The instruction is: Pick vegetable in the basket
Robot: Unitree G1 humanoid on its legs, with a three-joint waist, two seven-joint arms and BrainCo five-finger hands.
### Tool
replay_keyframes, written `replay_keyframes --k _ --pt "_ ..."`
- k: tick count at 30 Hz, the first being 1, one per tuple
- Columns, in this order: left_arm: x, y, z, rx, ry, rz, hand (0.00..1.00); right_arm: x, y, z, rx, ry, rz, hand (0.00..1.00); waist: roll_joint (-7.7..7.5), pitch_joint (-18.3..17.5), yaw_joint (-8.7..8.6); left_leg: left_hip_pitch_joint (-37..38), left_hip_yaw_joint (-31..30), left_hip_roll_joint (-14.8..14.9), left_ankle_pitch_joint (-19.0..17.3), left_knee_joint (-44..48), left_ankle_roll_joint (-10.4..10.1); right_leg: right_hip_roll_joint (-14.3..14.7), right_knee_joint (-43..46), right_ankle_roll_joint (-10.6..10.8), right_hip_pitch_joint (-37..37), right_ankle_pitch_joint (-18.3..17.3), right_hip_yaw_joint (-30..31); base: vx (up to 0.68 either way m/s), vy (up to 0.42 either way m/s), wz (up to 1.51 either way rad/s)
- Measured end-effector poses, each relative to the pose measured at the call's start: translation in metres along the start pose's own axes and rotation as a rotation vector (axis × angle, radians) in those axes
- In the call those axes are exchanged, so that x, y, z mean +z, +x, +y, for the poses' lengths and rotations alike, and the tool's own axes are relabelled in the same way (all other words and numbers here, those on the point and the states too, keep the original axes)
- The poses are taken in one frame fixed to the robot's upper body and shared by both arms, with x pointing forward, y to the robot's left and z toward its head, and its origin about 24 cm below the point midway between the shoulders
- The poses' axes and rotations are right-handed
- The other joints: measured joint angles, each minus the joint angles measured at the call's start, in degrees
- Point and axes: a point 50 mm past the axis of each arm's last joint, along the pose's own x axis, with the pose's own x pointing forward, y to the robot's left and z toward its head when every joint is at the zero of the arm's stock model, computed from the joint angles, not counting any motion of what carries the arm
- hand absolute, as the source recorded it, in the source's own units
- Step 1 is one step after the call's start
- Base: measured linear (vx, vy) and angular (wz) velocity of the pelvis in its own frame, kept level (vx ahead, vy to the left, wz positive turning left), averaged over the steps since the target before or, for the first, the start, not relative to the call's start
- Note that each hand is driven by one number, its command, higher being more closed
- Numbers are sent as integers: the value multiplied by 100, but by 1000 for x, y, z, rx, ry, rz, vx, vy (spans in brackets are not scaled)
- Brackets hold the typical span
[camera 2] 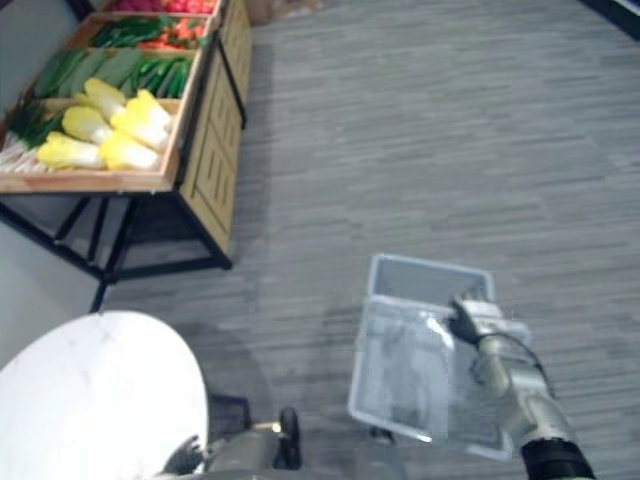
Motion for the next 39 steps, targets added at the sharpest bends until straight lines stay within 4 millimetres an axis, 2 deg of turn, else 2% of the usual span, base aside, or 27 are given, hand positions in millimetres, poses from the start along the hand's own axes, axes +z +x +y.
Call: replay_keyframes --k 1,3,5,6,7,9,10,11,12,14,15,16,17,18,19,20,21,24,27,29,30,31,32,33,34,37,39 --pt "-2 -1 1 3 0 6 0 2 0 0 5 5 -10 100 -34 -88 20 19 79 -45 -101 108 147 -101 -97 21 89 -15 9 201 205 -17" --pt "-5 -1 7 11 15 14 0 3 0 0 1 11 -14 100 -182 -181 18 237 161 -268 -157 -180 210 -243 74 73 61 -21 25 309 239 -15" --pt "-9 -2 11 15 39 28 0 6 0 6 6 43 -2 100 -324 -193 8 681 274 -418 -101 -704 295 -265 1419 230 -458 -25 37 275 160 -14" --pt "-12 -4 17 20 74 36 0 10 -2 14 16 73 11 100 -491 -180 -34 974 279 -507 -90 -873 424 -250 2615 625 -906 180 121 294 91 5" --pt "-12 -4 24 24 118 35 0 12 -5 21 30 92 27 100 -587 -182 -87 1255 242 -562 -137 -932 501 -218 3491 1005 -1186 658 182 320 76 15" --pt "-10 -3 29 17 172 34 0 14 -5 25 32 110 32 100 -678 -142 -200 1659 64 -586 -189 -1064 592 -228 4482 837 -1533 1287 26 326 32 35" --pt "-8 -2 28 13 180 30 0 14 -5 25 33 110 35 100 -686 -130 -213 1759 28 -582 -199 -1085 607 -283 4738 607 -1666 1138 -89 343 15 35" --pt "-1 0 27 8 186 15 0 11 -5 23 24 110 49 100 -678 -89 -208 1970 -49 -554 -199 -1141 607 -389 4942 94 -1838 790 -516 326 14 20" --pt "7 3 24 1 187 -6 0 7 -5 19 6 112 64 100 -605 -34 -202 2193 -138 -467 -202 -1228 613 -382 4759 -163 -1939 400 -986 329 14 20" --pt "16 5 24 4 184 -31 0 5 -3 15 -14 116 71 100 -519 19 -214 2369 -317 -357 -201 -1274 611 -260 3975 -330 -1965 217 -1382 341 -37 36" --pt "23 6 24 9 174 -53 0 3 -3 13 -24 118 81 100 -520 13 -284 2413 -418 -310 -200 -1260 604 -138 2825 -331 -1950 222 -1514 356 -92 58" --pt "24 6 25 11 169 -59 0 2 -3 12 -27 119 85 100 -529 10 -317 2432 -468 -304 -205 -1260 591 -105 2295 -292 -1927 267 -1508 480 -185 81" --pt "26 6 24 12 166 -66 0 -2 -5 11 -34 120 100 100 -548 3 -374 2485 -580 -284 -272 -1258 403 -79 1193 -186 -1850 501 -1447 439 -182 80" --pt "25 6 26 14 162 -69 0 -5 -8 12 -33 121 119 100 -644 -21 -447 2591 -658 -291 -434 -1255 129 -89 108 -172 -1710 1125 -1263 576 -268 95" --pt "22 5 29 23 157 -57 0 -9 -13 16 -21 124 142 100 -774 -23 -445 2750 -766 -308 -637 -1248 -158 -150 -361 -91 -1579 2138 -1126 414 -227 61" --pt "22 5 24 16 146 -53 0 -12 -13 15 -21 121 154 100 -658 17 -402 2763 -785 -238 -674 -1241 -194 -85 -294 -26 -1558 2017 -1178 456 -270 33" --pt "22 6 18 -1 136 -52 0 -14 -14 18 -28 144 193 100 -475 -21 -317 2676 -859 12 -592 -1161 -298 94 -113 -159 -1625 1842 -1327 414 -276 13" --pt "22 6 15 0 114 -49 0 -19 -20 21 -27 157 223 100 -448 -35 -329 2552 -1031 236 -185 -861 -402 157 433 -330 -1653 1283 -1656 435 -274 35" --pt "22 7 16 6 99 -47 0 -22 -22 20 -34 161 237 100 -430 -41 -327 2061 -1231 390 122 396 -487 227 512 -451 -1335 927 -1937 293 -215 36" --pt "21 6 16 12 96 -45 0 -24 -27 24 -16 161 249 100 -434 -39 -303 1644 -1289 395 756 1401 -490 241 378 -489 -965 807 -2066 242 -164 34" --pt "17 5 17 17 92 -33 0 -26 -32 29 3 160 253 100 -444 -36 -209 1355 -1246 407 1628 2070 -494 242 105 -525 -547 762 -2107 288 -154 20" --pt "13 4 16 16 87 -24 0 -29 -36 31 8 157 264 100 -463 -32 -148 1085 -1048 514 1320 2693 -474 228 -113 -613 -295 654 -2141 288 -142 25" --pt "14 4 17 19 80 -27 0 -29 -37 31 9 157 268 100 -425 -49 -145 897 -911 576 1032 2905 -423 215 -196 -617 -175 631 -2199 232 -104 36" --pt "13 4 16 19 74 -26 0 -31 -39 33 18 157 278 100 -405 -58 -147 579 -623 638 574 3048 -240 167 -303 -578 46 549 -2246 182 -76 38" --pt "13 4 16 20 72 -25 0 -32 -40 34 23 157 283 100 -405 -58 -119 440 -481 639 424 2985 -209 132 -329 -575 115 521 -2267 201 -67 36" --pt "14 4 16 42 20 -34 0 -32 -41 37 34 162 292 100 -394 -58 -14 29 9 557 204 1340 -256 -12 -368 -519 335 377 -2435 163 10 21" --pt "12 3 14 48 9 -28 0 -32 -42 40 39 166 298 100 -345 -87 -13 -32 -70 337 484 -711 -340 -21 -407 -400 463 251 -2572 195 95 27"
